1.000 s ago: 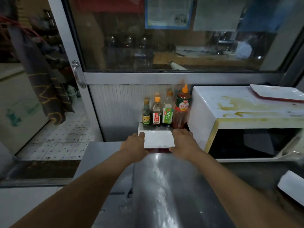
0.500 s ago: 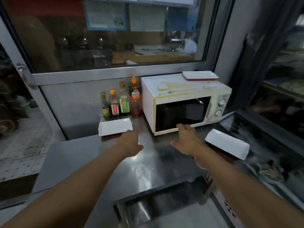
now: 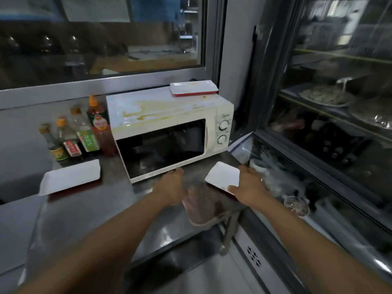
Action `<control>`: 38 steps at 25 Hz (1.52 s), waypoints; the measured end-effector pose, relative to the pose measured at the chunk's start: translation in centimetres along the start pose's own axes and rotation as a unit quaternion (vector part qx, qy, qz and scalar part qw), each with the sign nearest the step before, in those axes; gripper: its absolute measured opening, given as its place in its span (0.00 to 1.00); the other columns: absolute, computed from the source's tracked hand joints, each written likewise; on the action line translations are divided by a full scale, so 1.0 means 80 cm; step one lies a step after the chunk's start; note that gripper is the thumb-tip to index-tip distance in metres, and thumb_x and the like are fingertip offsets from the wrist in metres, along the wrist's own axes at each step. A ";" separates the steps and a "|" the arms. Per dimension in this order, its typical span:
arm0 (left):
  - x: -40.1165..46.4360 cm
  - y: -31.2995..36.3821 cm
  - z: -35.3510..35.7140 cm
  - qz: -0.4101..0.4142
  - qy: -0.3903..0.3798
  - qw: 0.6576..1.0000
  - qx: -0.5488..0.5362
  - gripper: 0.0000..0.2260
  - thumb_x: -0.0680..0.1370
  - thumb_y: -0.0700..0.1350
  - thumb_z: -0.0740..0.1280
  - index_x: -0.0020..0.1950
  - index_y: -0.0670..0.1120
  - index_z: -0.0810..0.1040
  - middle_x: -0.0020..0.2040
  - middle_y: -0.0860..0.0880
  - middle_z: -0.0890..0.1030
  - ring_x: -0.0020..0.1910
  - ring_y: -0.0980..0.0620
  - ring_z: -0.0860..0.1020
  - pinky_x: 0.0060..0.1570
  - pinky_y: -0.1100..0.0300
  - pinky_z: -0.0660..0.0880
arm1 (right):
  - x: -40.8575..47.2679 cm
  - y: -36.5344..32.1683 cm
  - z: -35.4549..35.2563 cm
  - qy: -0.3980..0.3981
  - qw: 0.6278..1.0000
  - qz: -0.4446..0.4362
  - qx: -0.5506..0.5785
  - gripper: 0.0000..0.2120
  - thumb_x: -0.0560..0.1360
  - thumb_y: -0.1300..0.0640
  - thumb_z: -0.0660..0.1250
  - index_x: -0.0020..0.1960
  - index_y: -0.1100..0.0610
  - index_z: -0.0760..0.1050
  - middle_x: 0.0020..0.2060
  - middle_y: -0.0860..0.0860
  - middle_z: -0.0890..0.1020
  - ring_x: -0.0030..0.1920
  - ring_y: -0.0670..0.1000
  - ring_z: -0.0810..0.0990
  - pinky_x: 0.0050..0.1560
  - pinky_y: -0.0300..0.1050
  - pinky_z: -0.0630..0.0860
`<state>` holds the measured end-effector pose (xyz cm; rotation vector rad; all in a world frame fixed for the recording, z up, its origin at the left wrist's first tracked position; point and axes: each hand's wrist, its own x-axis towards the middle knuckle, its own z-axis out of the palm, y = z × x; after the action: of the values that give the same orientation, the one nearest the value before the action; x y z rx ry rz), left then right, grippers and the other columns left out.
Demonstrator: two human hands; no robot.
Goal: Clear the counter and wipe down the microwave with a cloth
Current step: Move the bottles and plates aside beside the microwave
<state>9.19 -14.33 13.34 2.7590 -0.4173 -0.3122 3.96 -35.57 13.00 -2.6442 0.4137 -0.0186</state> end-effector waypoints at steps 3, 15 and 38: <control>0.040 0.034 0.029 -0.005 -0.006 1.000 -0.010 0.25 0.74 0.48 0.68 0.68 0.44 0.65 0.66 0.42 0.73 0.66 0.43 0.71 0.61 0.55 0.69 | 0.028 0.052 0.000 -0.004 1.000 0.016 0.006 0.28 0.72 0.53 0.67 0.68 0.60 0.62 0.66 0.59 0.68 0.69 0.59 0.62 0.66 0.47 0.64; 0.206 0.064 0.128 -0.015 -0.026 0.999 0.018 0.26 0.75 0.49 0.66 0.71 0.44 0.63 0.69 0.44 0.70 0.68 0.43 0.68 0.65 0.51 0.67 | 0.108 0.157 0.068 -0.038 0.982 0.166 0.080 0.29 0.72 0.57 0.67 0.68 0.65 0.60 0.65 0.62 0.68 0.65 0.60 0.68 0.60 0.47 0.68; 0.241 0.048 0.110 -0.013 0.015 0.998 -0.055 0.11 0.76 0.37 0.63 0.57 0.38 0.69 0.57 0.38 0.78 0.59 0.39 0.75 0.53 0.50 0.70 | 0.128 0.131 0.064 0.118 0.966 0.173 0.153 0.21 0.70 0.69 0.63 0.62 0.66 0.68 0.53 0.62 0.79 0.52 0.61 0.79 0.51 0.53 0.78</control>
<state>23.91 -26.52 3.42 2.6609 -0.3471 -0.2899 11.15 -45.20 3.22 -2.2402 0.8745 -0.2669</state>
